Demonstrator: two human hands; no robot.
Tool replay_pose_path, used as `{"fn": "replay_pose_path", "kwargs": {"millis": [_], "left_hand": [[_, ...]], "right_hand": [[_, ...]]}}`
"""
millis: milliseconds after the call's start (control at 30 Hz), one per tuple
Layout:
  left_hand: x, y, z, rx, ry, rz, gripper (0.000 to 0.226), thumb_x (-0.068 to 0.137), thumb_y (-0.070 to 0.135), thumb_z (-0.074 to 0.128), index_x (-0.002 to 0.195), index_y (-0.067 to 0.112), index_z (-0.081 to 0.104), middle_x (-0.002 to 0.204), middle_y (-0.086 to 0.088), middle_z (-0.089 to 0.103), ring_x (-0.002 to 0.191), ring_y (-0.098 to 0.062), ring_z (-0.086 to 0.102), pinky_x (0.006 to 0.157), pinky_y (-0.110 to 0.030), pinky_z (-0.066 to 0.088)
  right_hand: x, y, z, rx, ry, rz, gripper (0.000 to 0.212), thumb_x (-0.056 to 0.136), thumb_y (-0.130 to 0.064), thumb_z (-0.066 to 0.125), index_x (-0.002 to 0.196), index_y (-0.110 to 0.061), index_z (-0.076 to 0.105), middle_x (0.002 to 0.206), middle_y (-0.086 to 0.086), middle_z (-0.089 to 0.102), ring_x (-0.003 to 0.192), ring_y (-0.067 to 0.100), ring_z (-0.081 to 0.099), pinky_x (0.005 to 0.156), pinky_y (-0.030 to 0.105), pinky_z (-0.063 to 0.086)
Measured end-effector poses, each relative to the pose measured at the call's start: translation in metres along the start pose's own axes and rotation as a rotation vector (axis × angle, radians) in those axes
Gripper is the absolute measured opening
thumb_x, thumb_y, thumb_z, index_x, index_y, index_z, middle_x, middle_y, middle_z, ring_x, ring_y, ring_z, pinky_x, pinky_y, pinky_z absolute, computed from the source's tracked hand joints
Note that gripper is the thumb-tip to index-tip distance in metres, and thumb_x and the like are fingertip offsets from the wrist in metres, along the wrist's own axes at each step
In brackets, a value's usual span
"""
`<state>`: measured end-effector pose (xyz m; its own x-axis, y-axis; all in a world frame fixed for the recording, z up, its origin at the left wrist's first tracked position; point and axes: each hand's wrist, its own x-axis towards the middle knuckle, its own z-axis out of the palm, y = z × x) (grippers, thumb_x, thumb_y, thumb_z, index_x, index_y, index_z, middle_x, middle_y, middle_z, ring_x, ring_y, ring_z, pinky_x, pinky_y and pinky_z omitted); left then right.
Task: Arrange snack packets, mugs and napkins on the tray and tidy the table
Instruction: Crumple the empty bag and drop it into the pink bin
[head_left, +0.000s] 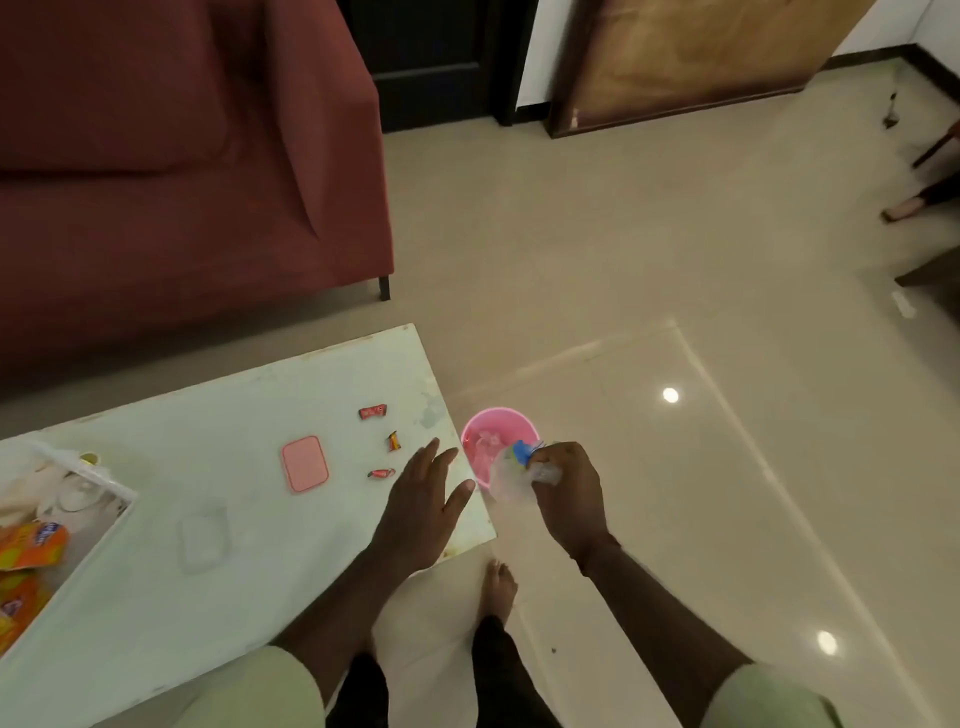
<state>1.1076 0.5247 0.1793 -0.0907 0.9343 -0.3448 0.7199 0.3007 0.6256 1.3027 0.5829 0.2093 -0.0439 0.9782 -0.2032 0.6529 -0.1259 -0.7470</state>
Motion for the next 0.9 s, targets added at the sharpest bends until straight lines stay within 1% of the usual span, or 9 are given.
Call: {"fn": "replay_pose_path", "kwargs": {"millis": [167, 333, 467, 567, 633, 667, 733, 800, 900], "left_hand": [[0.051, -0.019, 0.064, 0.309, 0.159, -0.001, 0.066, 0.095, 0.055, 0.036, 0.150, 0.018, 0.031, 0.162, -0.009, 0.020, 0.150, -0.028, 0.017, 0.116, -0.046, 0.029], [0.102, -0.049, 0.129, 0.460, 0.184, 0.007, 0.078, 0.093, 0.058, 0.034, 0.156, 0.017, 0.012, 0.165, -0.011, 0.004, 0.152, -0.030, 0.005, 0.119, -0.050, 0.016], [0.133, -0.076, 0.167, 0.509, 0.171, 0.032, 0.078, 0.093, 0.059, 0.032, 0.156, 0.016, 0.014, 0.165, -0.010, 0.003, 0.152, -0.030, 0.005, 0.119, -0.053, 0.015], [0.148, -0.091, 0.187, 0.496, 0.174, -0.004, 0.078, 0.093, 0.063, 0.023, 0.155, 0.017, 0.015, 0.165, -0.010, 0.006, 0.151, -0.031, 0.008, 0.118, -0.054, 0.018], [0.155, -0.098, 0.201, 0.497, 0.191, -0.019, 0.078, 0.092, 0.063, 0.026, 0.154, 0.017, 0.019, 0.164, -0.010, 0.007, 0.151, -0.031, 0.008, 0.119, -0.053, 0.016], [0.159, -0.101, 0.208, 0.496, 0.201, -0.024, 0.078, 0.092, 0.063, 0.028, 0.154, 0.016, 0.021, 0.164, -0.010, 0.008, 0.152, -0.030, 0.008, 0.119, -0.052, 0.014], [0.162, -0.104, 0.219, 0.495, 0.226, -0.011, 0.077, 0.093, 0.062, 0.029, 0.154, 0.015, 0.023, 0.164, -0.010, 0.008, 0.152, -0.030, 0.007, 0.121, -0.050, 0.011], [0.166, -0.107, 0.230, 0.489, 0.250, 0.023, 0.074, 0.095, 0.060, 0.025, 0.154, 0.015, 0.021, 0.164, -0.010, 0.008, 0.152, -0.029, 0.007, 0.121, -0.051, 0.012], [0.166, -0.107, 0.236, 0.461, 0.252, 0.060, 0.071, 0.097, 0.059, 0.017, 0.152, 0.015, 0.023, 0.164, -0.012, 0.012, 0.151, -0.031, 0.011, 0.119, -0.053, 0.016]], "right_hand": [[0.076, 0.087, 0.022, -0.123, -0.152, 0.101, 0.013, 0.094, -0.011, 0.045, 0.094, -0.022, 0.053, 0.110, -0.007, 0.042, 0.086, 0.021, 0.059, 0.072, 0.026, 0.042], [0.129, 0.165, 0.075, -0.274, -0.269, 0.093, 0.015, 0.094, -0.011, 0.046, 0.107, -0.018, 0.053, 0.121, 0.001, 0.045, 0.083, 0.015, 0.055, 0.068, 0.019, 0.043], [0.155, 0.209, 0.120, -0.500, -0.356, -0.036, 0.028, 0.090, -0.013, 0.047, 0.117, -0.020, 0.052, 0.124, 0.002, 0.044, 0.084, 0.029, 0.059, 0.069, 0.037, 0.053], [0.171, 0.235, 0.153, -0.478, -0.344, -0.088, 0.026, 0.091, -0.017, 0.047, 0.116, -0.023, 0.053, 0.124, -0.007, 0.047, 0.090, 0.025, 0.060, 0.068, 0.033, 0.054], [0.183, 0.254, 0.177, -0.349, -0.308, 0.011, 0.027, 0.094, -0.018, 0.046, 0.119, -0.027, 0.053, 0.129, -0.019, 0.047, 0.106, 0.023, 0.059, 0.075, 0.029, 0.055], [0.191, 0.265, 0.189, -0.339, -0.332, 0.039, 0.036, 0.094, -0.014, 0.048, 0.127, -0.026, 0.051, 0.141, -0.016, 0.041, 0.116, 0.025, 0.056, 0.085, 0.033, 0.055], [0.202, 0.292, 0.210, -0.441, -0.545, 0.072, 0.062, 0.092, -0.009, 0.052, 0.149, -0.024, 0.034, 0.164, 0.004, 0.007, 0.135, 0.032, 0.043, 0.106, 0.044, 0.045], [0.211, 0.317, 0.223, -0.544, -0.754, 0.116, 0.071, 0.095, -0.014, 0.051, 0.156, -0.028, 0.019, 0.164, 0.011, -0.015, 0.142, 0.038, 0.035, 0.114, 0.046, 0.035], [0.211, 0.344, 0.233, -0.585, -0.781, 0.112, 0.061, 0.098, -0.022, 0.047, 0.154, -0.029, 0.026, 0.166, 0.008, -0.007, 0.144, 0.036, 0.031, 0.115, 0.045, 0.033]]}}
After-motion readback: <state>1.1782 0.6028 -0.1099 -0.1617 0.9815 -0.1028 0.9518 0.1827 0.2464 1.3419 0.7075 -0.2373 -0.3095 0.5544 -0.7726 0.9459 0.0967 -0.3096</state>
